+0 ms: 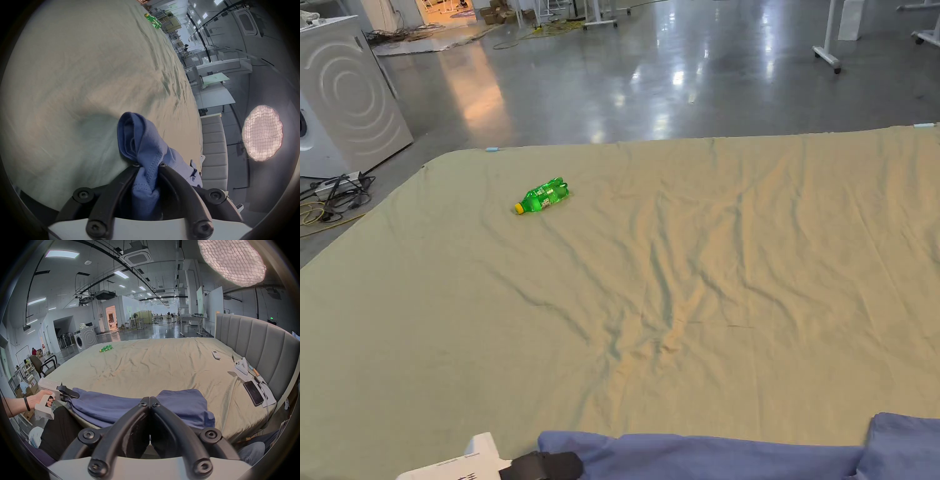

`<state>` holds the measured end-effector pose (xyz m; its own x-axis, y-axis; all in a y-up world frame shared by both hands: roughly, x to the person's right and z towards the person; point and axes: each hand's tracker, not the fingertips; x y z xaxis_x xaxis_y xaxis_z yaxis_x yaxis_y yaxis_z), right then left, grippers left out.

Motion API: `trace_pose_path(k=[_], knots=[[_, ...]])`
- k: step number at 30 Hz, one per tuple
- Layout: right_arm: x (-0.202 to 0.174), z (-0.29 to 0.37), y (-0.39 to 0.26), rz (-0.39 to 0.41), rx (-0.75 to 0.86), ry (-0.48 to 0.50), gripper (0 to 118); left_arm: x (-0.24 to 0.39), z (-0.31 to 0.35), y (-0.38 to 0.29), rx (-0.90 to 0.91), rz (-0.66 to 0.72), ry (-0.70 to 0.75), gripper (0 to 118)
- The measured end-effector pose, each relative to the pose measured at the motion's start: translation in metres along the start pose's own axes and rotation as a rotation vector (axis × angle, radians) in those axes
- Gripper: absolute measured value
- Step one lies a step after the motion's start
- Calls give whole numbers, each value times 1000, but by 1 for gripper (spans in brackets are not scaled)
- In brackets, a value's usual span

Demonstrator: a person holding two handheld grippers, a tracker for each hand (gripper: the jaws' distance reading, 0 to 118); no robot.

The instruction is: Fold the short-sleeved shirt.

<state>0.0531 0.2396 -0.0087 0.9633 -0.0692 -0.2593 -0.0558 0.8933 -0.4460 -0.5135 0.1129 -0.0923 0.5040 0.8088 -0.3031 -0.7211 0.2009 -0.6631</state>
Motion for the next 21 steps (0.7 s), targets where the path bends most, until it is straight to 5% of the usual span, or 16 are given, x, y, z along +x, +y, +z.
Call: trace_pose_path(k=[4, 13, 16, 21], knots=[[2, -3, -2, -16, -10, 3, 0, 3, 24, 18, 69, 2, 17, 11], [3, -6, -2, -31, 6, 19, 0, 38, 85, 67, 122, -254, 242, 11], [4, -4, -4, -45, 8, 17, 0, 88, 54, 24, 70, -425, 176, 11], [4, 7, -6, -30, 5, -3, 0, 97, -21, -22, -58, -401, 20, 11]])
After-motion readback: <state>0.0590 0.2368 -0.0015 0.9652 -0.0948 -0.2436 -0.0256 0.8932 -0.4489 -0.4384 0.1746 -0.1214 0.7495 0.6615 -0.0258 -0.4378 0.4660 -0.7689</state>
